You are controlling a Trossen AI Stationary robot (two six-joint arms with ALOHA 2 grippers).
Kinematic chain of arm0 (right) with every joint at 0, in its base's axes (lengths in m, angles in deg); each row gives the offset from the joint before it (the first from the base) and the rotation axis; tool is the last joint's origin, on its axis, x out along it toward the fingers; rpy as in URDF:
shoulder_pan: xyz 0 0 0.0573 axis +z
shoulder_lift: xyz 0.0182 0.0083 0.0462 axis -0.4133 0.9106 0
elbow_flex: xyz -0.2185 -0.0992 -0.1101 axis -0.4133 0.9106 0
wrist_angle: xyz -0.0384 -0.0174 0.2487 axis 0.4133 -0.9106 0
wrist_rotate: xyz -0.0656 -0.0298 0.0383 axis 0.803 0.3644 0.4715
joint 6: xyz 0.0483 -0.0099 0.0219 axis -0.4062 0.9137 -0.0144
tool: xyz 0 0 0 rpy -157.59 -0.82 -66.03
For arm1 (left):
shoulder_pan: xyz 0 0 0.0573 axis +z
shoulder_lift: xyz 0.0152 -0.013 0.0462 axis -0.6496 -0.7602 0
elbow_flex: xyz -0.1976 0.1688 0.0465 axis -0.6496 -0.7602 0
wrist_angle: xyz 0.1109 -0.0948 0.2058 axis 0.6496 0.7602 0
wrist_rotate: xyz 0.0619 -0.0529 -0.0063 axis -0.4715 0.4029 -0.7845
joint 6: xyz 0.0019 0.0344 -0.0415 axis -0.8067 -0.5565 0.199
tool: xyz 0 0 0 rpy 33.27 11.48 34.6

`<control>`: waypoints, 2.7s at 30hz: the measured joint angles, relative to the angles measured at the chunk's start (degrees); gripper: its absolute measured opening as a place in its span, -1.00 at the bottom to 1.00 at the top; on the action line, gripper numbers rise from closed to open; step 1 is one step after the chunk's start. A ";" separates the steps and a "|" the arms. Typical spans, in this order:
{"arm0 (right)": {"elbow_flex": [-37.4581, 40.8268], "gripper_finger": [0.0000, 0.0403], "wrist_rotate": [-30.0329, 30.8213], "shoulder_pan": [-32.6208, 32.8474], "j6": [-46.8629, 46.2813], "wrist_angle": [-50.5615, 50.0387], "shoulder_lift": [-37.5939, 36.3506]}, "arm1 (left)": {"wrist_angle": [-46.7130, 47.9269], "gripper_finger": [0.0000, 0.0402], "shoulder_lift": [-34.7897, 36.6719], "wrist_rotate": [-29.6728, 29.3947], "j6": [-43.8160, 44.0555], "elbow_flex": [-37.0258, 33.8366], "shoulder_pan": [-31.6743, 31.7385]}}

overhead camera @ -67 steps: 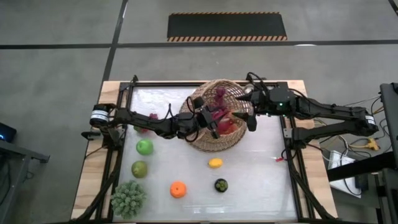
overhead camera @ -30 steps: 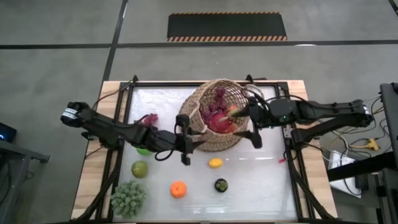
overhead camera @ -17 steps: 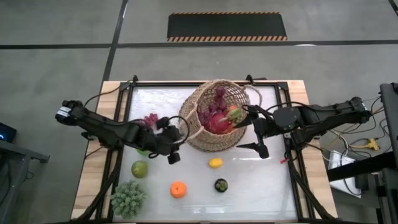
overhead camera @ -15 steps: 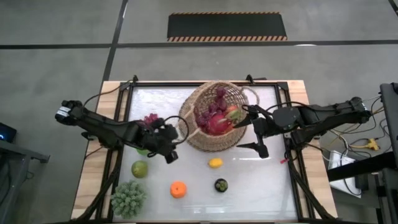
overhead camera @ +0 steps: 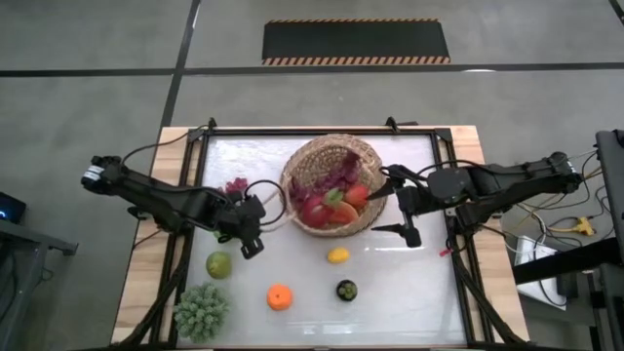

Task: Build produce basket
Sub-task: Put the green apple into the brown basket

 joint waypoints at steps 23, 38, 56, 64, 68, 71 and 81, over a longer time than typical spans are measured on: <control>0.07 0.62 1.20 -0.02 0.25 -2.06 0.58 | -1.41 -0.13 4.58 -9.69 -9.99 7.66 -0.21; 1.64 0.62 1.20 -0.02 0.23 -2.27 0.59 | 18.27 0.08 5.01 13.05 18.78 6.69 -4.79; 1.68 0.62 1.20 -0.02 0.34 -2.32 1.22 | 29.53 0.10 -7.90 6.90 25.13 0.66 -4.71; 1.68 0.62 1.20 -0.02 0.43 -2.73 1.22 | 26.01 0.43 -5.43 6.45 29.04 -4.14 -4.73; 1.68 0.62 1.20 -0.02 0.34 -2.81 1.22 | 18.65 0.55 -4.99 6.55 29.01 -9.55 -4.71; 1.68 0.62 1.19 -0.02 0.38 -2.81 1.22 | 14.98 0.58 -4.93 6.54 28.80 -12.96 -4.72; 1.68 0.62 1.18 -0.02 0.37 -2.84 1.22 | 13.59 0.59 -4.66 4.16 28.96 -17.29 -4.69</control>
